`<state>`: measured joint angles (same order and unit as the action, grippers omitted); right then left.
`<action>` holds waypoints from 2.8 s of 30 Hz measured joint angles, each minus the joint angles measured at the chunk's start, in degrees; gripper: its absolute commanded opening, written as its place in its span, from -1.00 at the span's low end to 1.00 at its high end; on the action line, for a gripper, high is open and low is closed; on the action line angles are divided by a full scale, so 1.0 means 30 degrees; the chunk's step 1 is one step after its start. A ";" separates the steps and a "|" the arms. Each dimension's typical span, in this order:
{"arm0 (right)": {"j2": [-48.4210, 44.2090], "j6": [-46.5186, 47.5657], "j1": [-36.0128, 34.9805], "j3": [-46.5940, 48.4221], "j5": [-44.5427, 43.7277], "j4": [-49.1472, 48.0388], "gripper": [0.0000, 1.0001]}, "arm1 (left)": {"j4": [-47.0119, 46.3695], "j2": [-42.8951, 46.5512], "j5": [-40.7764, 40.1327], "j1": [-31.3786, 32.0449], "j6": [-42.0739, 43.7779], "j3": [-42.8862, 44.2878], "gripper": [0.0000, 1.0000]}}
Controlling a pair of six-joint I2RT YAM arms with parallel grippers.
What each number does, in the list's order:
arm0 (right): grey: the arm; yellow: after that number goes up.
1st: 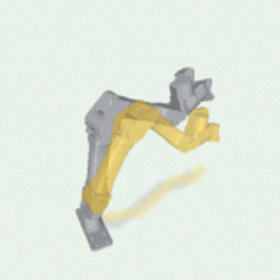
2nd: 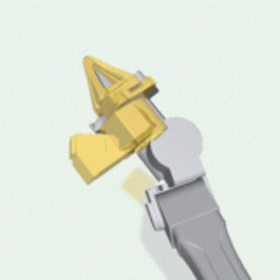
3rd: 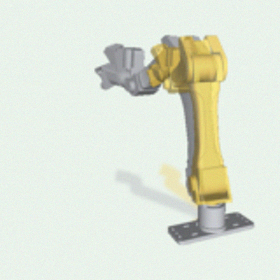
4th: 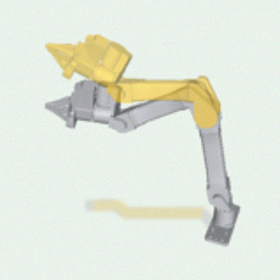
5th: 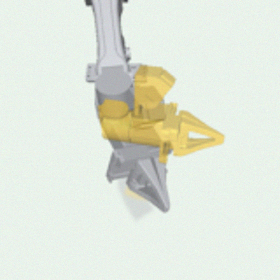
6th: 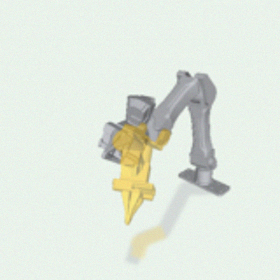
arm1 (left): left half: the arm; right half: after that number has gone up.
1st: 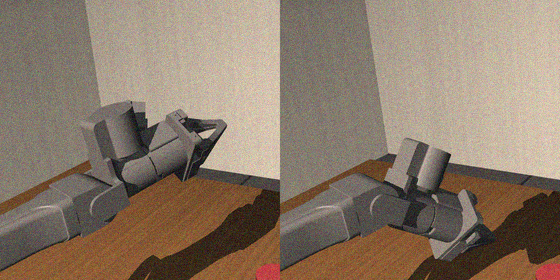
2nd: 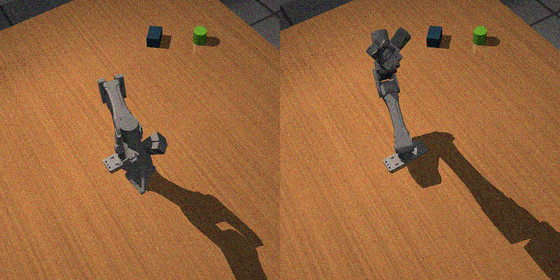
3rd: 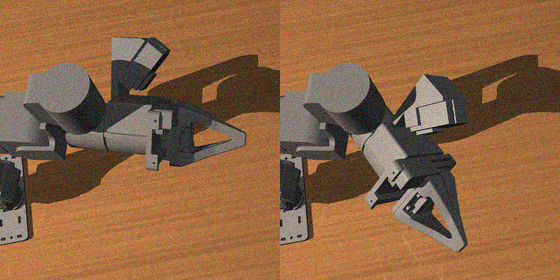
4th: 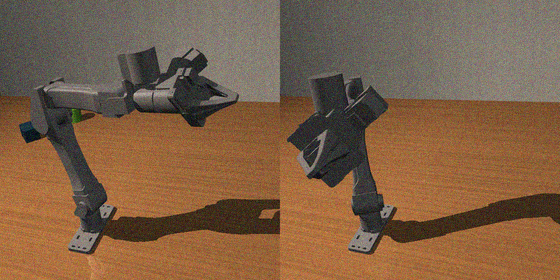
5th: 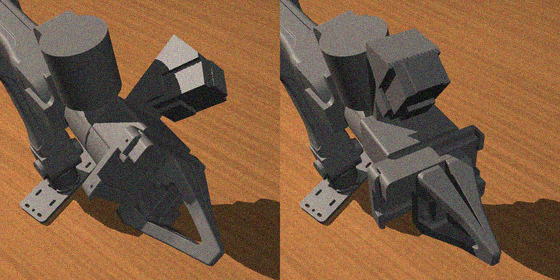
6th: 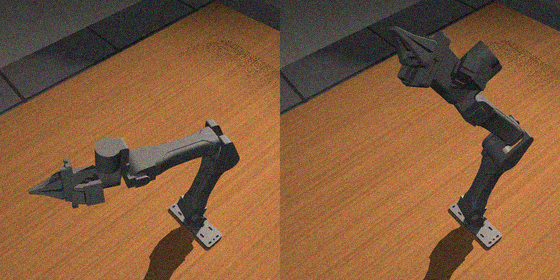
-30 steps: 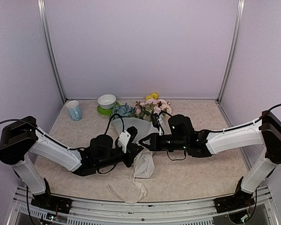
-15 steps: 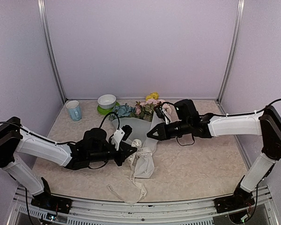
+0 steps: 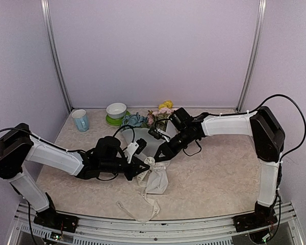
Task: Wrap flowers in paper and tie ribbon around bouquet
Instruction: Cross the half-tied ribbon at the center of the board, then tie the half-tied ribbon around the folded bouquet.
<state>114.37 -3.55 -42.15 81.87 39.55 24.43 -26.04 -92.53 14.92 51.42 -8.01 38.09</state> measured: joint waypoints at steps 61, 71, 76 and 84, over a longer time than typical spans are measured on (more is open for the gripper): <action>-0.0306 -0.1362 0.0590 -0.1246 0.4656 -0.1851 -0.99 | 0.2827 -0.2754 0.1115 -0.0670 0.1479 0.3293 -1.00; -0.0561 -0.1749 0.0809 -0.1297 0.4058 -0.1231 -0.29 | 0.2652 -0.4197 0.0423 -0.0670 0.1428 0.4116 -1.00; -0.1188 -0.1763 0.1617 -0.0874 0.2863 -0.0583 -0.53 | 0.2645 -0.4233 0.0291 -0.0670 0.1435 0.4240 -1.00; -0.0794 -0.2703 0.2361 -0.0809 0.2390 -0.1107 -0.62 | 0.2397 -0.4233 0.0248 -0.0670 0.1435 0.4240 -1.00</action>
<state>111.98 -11.66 -35.07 79.44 46.72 21.10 -18.85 -105.23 15.66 49.41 -3.70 50.81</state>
